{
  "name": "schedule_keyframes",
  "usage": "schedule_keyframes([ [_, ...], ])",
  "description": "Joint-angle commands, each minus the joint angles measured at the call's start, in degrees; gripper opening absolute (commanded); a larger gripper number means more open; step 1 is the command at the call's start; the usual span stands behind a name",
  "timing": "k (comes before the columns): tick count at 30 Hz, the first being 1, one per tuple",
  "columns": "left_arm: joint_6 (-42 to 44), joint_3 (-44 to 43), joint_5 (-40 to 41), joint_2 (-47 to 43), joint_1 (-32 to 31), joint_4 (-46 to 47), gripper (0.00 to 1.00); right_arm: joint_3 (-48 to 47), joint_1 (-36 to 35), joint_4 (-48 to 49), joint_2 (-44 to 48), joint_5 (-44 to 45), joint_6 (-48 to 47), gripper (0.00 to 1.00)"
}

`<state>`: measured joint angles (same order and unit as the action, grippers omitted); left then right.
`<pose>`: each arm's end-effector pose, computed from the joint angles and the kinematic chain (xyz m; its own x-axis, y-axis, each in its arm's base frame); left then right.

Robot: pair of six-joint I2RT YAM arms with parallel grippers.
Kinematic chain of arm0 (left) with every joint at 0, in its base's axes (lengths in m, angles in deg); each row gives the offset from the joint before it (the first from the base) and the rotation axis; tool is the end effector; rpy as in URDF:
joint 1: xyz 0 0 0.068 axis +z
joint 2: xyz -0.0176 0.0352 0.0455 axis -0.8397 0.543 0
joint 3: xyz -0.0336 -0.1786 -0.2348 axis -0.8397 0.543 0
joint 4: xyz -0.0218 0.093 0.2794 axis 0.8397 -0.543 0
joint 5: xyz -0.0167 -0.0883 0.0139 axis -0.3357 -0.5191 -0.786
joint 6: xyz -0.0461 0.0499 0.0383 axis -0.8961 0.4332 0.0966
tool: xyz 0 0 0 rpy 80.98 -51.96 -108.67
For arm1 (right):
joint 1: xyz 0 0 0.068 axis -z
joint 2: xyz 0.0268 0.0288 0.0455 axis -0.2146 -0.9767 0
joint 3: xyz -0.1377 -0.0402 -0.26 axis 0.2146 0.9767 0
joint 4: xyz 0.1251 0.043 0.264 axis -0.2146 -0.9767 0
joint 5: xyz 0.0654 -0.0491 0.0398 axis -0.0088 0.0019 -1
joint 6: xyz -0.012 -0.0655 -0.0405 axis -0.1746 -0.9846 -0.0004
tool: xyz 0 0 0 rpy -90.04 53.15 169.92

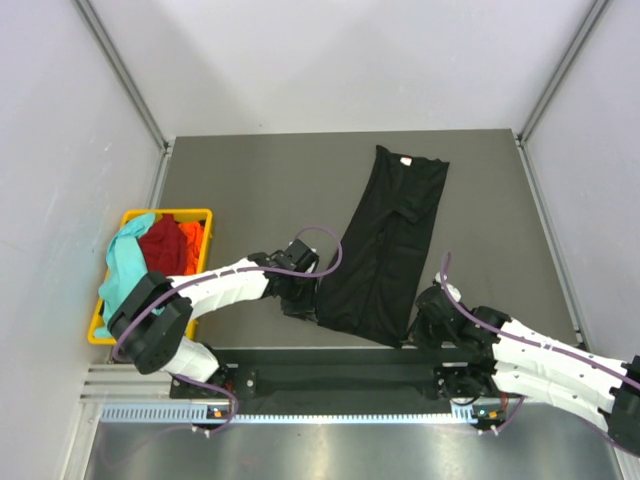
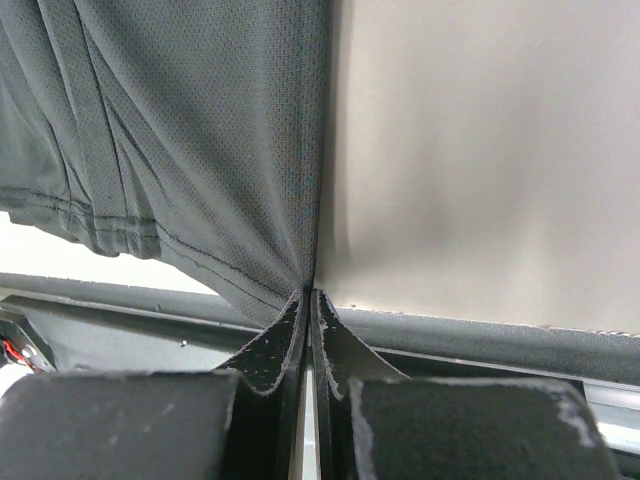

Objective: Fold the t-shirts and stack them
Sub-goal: Fold the tshirt

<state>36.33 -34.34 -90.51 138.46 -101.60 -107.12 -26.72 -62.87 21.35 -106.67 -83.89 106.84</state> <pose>0.2021 -0.2139 0.1376 -0.9806 0.0893 -0.1746 0.1455 0.9284 -0.3419 0.1045 0.1197 0.1229 -0.8876 0.4022 -0.2246 0.2651 0.8446 0.4651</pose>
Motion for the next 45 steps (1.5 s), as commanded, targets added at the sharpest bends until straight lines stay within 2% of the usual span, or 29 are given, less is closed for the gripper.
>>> schedule_keyframes([
  [1, 0.62, 0.26, 0.97, 0.04, 0.19, 2.40, 0.40, -1.40, 0.12, 0.45, -0.04, 0.71, -0.98, 0.00],
  [7, 1.32, -0.35, 1.50, -0.40, 0.28, 2.31, 0.41, -1.58, 0.03, 0.53, 0.23, 0.80, -1.07, 0.00],
  [14, 0.35, 0.78, -2.72, 1.97, 0.28, 6.35, 0.39, -1.49, 0.12, 0.54, 0.23, 0.71, -1.33, 0.00],
  [17, 0.18, 0.87, -3.60, 2.50, 0.28, 6.88, 0.28, -1.49, 0.03, 0.45, 0.49, 0.71, -1.33, 0.00],
  [18, 0.00, 0.87, -3.77, 2.59, 0.19, 6.80, 0.20, -1.75, 0.12, 0.36, 0.32, 0.63, -1.50, 0.00],
  [19, -0.26, 0.70, -3.86, 2.50, 0.19, 6.71, 0.05, -2.01, 0.12, 0.36, 0.23, 0.62, -1.77, 0.00],
  [20, -0.52, 0.44, -4.04, 2.33, 0.19, 6.45, 0.00, -2.19, 0.20, -0.16, -0.04, 0.62, -1.86, 0.00],
  [27, -1.85, -4.22, -4.21, 0.65, -0.25, 3.90, 0.00, -8.06, 0.20, -2.98, -2.32, 5.44, -4.84, 0.00],
  [35, 0.70, -15.90, -5.62, 9.52, 2.12, 2.06, 0.00, -14.84, 4.24, -2.72, -10.31, 7.74, -15.64, 0.00],
  [39, 3.25, -26.34, -5.19, 15.76, 3.53, -1.02, 0.00, -17.03, 13.80, 0.27, -14.88, 2.57, -25.66, 0.00],
  [45, 5.36, -40.57, -5.80, 26.64, 7.31, -1.99, 0.00, -24.58, 23.21, 1.50, -23.31, 1.07, -38.84, 0.00],
])
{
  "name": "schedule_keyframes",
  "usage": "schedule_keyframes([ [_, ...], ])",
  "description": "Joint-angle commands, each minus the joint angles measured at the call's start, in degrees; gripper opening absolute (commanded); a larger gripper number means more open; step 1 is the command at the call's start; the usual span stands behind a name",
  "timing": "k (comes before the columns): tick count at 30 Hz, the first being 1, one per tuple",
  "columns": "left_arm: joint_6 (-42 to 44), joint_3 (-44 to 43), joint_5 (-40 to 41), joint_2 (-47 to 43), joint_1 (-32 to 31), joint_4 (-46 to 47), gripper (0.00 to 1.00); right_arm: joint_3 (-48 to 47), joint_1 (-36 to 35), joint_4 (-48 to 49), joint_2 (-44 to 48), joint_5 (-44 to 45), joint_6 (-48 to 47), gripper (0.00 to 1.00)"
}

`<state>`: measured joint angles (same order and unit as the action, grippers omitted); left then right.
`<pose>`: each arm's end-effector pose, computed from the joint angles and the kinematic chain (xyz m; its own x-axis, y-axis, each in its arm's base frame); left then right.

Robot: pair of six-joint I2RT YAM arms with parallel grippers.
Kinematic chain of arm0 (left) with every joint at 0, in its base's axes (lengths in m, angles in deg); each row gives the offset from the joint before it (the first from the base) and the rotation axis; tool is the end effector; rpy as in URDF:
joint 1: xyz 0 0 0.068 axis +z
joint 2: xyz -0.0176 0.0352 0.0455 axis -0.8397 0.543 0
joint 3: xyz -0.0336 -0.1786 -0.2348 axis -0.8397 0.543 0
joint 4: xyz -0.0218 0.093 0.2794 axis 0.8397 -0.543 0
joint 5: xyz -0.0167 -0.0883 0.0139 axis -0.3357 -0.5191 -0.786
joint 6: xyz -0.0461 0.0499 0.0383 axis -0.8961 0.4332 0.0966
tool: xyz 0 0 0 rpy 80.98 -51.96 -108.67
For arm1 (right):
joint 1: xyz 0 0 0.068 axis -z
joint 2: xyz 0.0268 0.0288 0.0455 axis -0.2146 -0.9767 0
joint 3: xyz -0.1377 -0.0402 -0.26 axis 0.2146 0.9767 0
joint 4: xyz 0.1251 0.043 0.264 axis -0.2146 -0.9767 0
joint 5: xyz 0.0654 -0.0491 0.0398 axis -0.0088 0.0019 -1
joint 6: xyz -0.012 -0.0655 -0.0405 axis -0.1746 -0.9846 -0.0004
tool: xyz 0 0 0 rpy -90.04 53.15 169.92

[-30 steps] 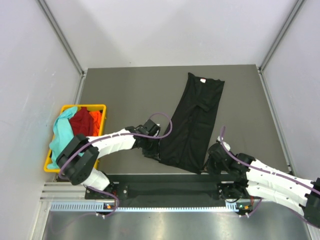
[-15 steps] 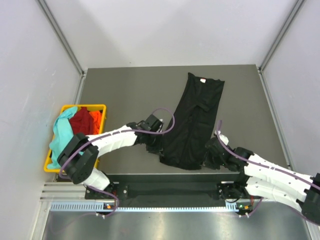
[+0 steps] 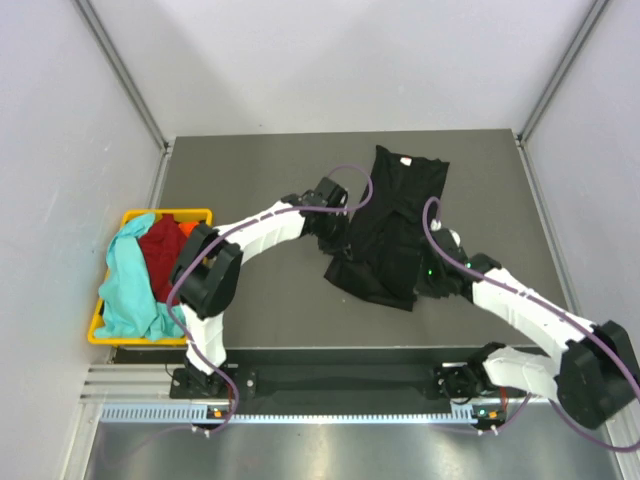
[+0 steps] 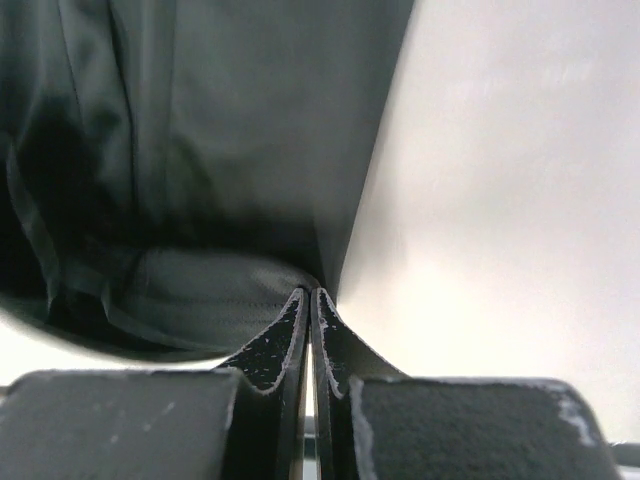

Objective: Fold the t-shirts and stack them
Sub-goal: Fold the tshirt

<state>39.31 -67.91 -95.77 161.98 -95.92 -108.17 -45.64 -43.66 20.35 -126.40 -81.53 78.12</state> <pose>0.3397 -0.2950 0.1825 -0.9628 0.0410 -0.2672 0.1674 0.8664 -0.4705 0.2022 0.1145 0.1774 -0.8713 0.2460 -0.4246 0.1460 0.9561 0.2542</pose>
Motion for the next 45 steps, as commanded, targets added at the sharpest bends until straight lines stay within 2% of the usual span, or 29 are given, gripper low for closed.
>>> schedule_keyframes([
  [1, 2.82, -8.95, -0.62, 4.37, 2.41, -0.77, 0.00, -6.46, 5.06, 3.12, -4.72, -1.56, -11.10, 0.00],
  [9, 4.59, -27.22, -0.18, 17.02, 5.67, -1.82, 0.00, -17.44, 14.56, 4.70, -16.23, -2.88, -18.04, 0.00],
  [12, 5.29, -30.76, -1.23, 19.93, 7.51, -0.60, 0.00, -20.69, 17.02, 5.40, -19.84, -3.84, -18.75, 0.00],
  [17, 5.37, -31.82, -7.03, 22.57, 10.15, 7.31, 0.00, -24.83, 19.48, 6.64, -23.98, -4.20, -19.46, 0.00],
  [24, 6.17, -37.36, -12.03, 27.14, 11.21, 11.26, 0.00, -28.52, 21.24, 8.66, -26.96, -4.46, -19.80, 0.00],
  [28, 3.36, -34.90, -16.60, 27.76, 11.47, 20.92, 0.00, -29.58, 23.18, 9.27, -28.29, -5.86, -19.63, 0.00],
  [35, 1.69, -33.32, -17.23, 28.55, 11.47, 27.00, 0.00, -30.11, 25.64, 10.42, -30.13, -7.62, -20.16, 0.00],
  [45, 2.39, -36.22, -14.68, 32.59, 11.56, 25.60, 0.00, -32.04, 27.75, 12.00, -35.92, -9.65, -20.68, 0.01],
])
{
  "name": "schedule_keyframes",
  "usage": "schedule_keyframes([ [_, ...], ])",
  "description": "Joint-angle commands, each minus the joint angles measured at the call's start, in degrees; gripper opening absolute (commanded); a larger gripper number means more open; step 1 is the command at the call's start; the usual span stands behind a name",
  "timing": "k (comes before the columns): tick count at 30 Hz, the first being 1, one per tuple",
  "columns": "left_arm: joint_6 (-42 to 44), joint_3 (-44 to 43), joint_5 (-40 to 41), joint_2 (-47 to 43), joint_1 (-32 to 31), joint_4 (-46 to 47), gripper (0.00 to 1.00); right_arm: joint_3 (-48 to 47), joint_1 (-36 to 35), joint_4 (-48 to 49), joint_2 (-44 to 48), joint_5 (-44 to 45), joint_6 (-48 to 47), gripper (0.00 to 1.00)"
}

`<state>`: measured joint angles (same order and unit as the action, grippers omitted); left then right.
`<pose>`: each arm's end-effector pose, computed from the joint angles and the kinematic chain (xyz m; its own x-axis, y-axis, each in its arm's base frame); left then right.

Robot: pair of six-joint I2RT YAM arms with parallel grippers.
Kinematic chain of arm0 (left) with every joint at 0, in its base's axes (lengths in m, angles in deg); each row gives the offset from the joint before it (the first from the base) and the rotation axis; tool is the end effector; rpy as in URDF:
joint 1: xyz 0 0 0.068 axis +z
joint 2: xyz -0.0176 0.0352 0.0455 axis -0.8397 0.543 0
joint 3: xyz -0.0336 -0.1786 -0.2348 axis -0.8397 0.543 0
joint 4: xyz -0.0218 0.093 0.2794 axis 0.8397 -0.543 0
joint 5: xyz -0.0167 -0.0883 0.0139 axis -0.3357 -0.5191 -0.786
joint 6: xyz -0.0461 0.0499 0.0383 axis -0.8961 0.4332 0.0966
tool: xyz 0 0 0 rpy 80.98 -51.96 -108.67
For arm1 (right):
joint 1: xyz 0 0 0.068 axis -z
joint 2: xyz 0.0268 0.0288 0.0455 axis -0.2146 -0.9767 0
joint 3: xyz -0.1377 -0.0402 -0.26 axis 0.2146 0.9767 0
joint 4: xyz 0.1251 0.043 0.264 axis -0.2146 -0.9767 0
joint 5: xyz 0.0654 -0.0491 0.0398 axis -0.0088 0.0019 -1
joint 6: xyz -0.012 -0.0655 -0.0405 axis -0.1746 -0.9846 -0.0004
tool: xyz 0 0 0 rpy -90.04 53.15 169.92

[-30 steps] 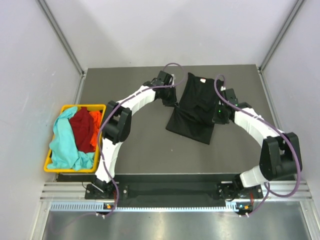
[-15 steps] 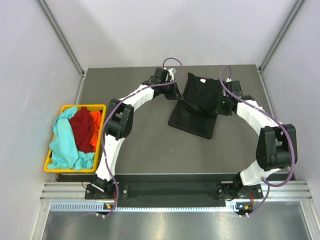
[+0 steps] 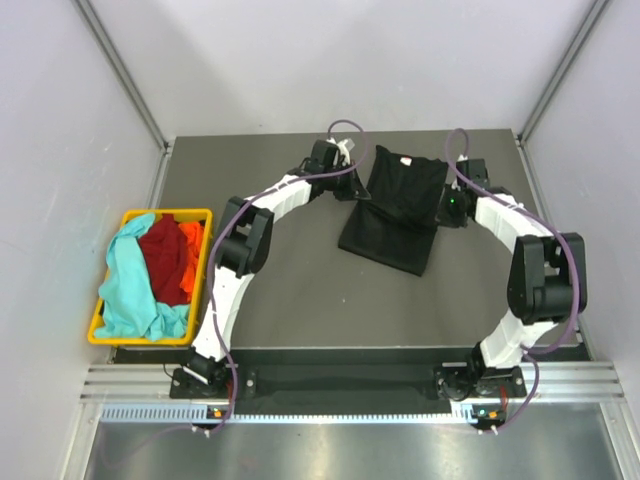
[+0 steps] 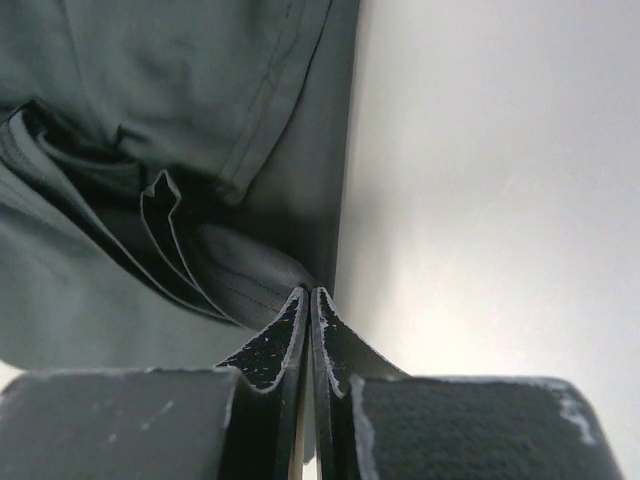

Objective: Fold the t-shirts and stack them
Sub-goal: Fold the tshirt

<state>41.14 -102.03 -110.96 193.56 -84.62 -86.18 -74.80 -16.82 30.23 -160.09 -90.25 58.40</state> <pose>0.5370 -0.3172 0.1514 -0.8578 -0.1051 -0.5031 0.3325 0.6329 -0.6992 0.4002 0.0340 0.1940 -0.8007 0.3144 -0.5099 0.2138 0.9451 0.2469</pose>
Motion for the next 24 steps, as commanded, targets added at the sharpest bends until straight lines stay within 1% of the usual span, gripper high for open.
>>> schedule_keyframes([
  [1, 0.82, -2.27, 0.77, 1.19, 0.26, 3.70, 0.00, -3.06, 1.00, 2.03, -2.86, -0.84, -0.88, 0.01],
  [7, 3.10, -2.36, 0.86, 1.71, 0.44, 4.49, 0.00, -4.99, 1.79, 3.00, -5.42, -1.54, -1.32, 0.01],
  [10, 3.63, -2.45, 1.56, 1.54, 0.52, 5.02, 0.07, -6.57, 1.97, 3.09, -6.47, -1.71, -1.15, 0.03],
  [12, 5.29, -3.67, 2.44, 1.71, 0.61, 3.28, 0.13, -7.98, 2.14, 2.91, -7.69, -2.07, -0.97, 0.08],
  [14, 6.79, -5.60, 5.07, 1.63, 0.61, 0.73, 0.15, -9.82, 2.40, 2.12, -9.10, -3.20, -1.32, 0.11],
  [16, 7.32, -5.53, 7.71, 0.40, 1.05, -0.34, 0.16, -12.89, 2.40, 0.63, -11.13, -3.91, -1.85, 0.13],
  [18, 8.28, -4.83, 9.82, -1.52, 1.23, -0.95, 0.21, -15.01, 2.75, -1.29, -12.36, -3.22, -1.85, 0.21],
  [19, 9.07, -4.56, 10.52, -2.32, 1.23, -1.22, 0.27, -15.45, 2.93, -2.00, -12.36, -2.78, -1.76, 0.24],
  [21, 10.13, -3.69, 13.07, -4.60, 1.14, -2.45, 0.31, -14.84, 3.28, -2.80, -11.22, -2.24, -1.24, 0.30],
  [23, 10.13, -0.63, 15.27, -7.76, 1.14, -2.19, 0.31, -12.92, 3.55, -3.15, -9.65, -1.46, -1.23, 0.34],
  [24, 10.13, 0.96, 15.54, -8.91, 1.14, -1.67, 0.32, -12.21, 3.46, -3.33, -7.72, -1.02, -0.97, 0.34],
])
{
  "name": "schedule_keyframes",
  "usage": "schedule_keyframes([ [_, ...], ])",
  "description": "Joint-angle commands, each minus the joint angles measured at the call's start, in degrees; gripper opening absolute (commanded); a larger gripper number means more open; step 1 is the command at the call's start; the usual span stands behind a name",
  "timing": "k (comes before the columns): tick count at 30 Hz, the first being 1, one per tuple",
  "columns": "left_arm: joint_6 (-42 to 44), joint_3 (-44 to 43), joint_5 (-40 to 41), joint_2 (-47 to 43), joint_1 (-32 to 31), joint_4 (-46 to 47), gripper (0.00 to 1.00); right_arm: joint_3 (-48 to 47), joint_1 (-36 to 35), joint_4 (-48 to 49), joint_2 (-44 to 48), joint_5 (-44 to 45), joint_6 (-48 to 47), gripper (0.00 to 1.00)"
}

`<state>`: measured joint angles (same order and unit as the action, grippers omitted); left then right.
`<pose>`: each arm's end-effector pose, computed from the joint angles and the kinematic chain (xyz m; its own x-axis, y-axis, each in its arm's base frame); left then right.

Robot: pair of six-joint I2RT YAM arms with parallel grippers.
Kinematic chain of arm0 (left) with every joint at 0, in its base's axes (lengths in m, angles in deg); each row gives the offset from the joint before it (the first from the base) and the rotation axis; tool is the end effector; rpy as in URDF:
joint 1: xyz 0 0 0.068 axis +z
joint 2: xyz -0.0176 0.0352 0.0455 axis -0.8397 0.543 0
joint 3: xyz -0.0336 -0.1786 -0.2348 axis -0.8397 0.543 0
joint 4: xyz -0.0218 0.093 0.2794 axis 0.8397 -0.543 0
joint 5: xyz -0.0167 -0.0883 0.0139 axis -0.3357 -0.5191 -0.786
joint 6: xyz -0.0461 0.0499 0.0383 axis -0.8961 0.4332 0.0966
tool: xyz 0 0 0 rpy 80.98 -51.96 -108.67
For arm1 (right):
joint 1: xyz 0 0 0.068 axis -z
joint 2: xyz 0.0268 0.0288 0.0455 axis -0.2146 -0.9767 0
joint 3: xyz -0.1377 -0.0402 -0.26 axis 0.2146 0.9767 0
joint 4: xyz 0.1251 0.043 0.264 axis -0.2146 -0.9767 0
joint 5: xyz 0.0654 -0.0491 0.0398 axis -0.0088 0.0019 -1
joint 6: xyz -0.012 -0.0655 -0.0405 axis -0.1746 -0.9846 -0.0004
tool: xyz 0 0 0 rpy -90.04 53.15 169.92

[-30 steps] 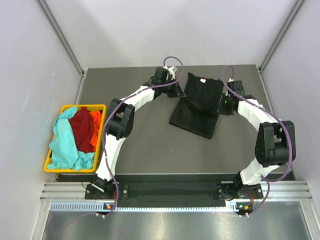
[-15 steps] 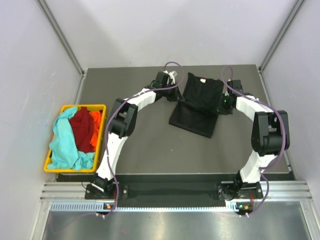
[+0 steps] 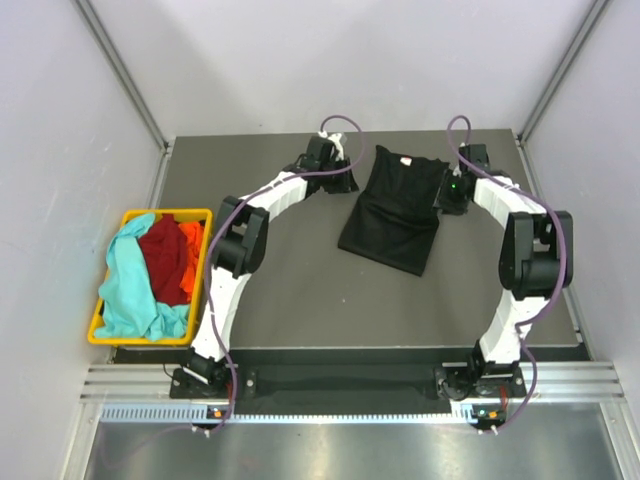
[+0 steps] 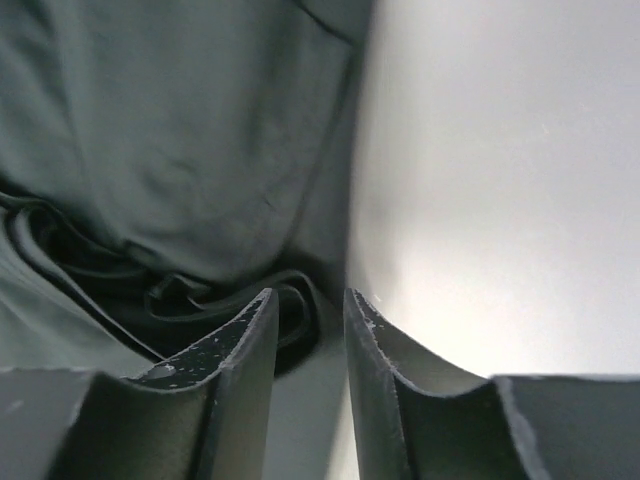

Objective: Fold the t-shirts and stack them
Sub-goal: Fold the tshirt

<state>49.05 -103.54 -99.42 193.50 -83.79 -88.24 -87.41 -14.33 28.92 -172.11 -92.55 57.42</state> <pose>0.5520 -0.3009 0.1551 -0.7657 -0.0888 -0.6370 0.3483 0.7754 -0.5268 0.4597 0.0212 0.1834 -0.8049 0.3314 -0.4923 0.2235 0.9378 0.2658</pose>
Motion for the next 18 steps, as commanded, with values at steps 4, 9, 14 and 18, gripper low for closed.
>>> schedule_keyframes([
  [4, 0.82, 9.08, 2.15, -13.07, 0.22, 3.12, 0.32, 3.49, 0.88, -2.19, 7.92, -0.56, 0.36, 0.29],
  [9, -0.33, 14.87, -1.09, -15.97, 0.05, 2.86, 0.31, 6.91, 0.18, -2.55, 12.22, -0.12, 0.45, 0.28],
  [14, 0.20, 18.91, -6.01, -16.94, 0.05, -1.36, 0.34, 9.45, -1.31, -3.33, 13.72, -1.88, 0.45, 0.29],
  [18, 0.20, 21.90, -8.22, -17.73, 0.05, -5.22, 0.36, 15.86, -1.76, -1.50, 16.34, -6.62, 4.65, 0.35],
])
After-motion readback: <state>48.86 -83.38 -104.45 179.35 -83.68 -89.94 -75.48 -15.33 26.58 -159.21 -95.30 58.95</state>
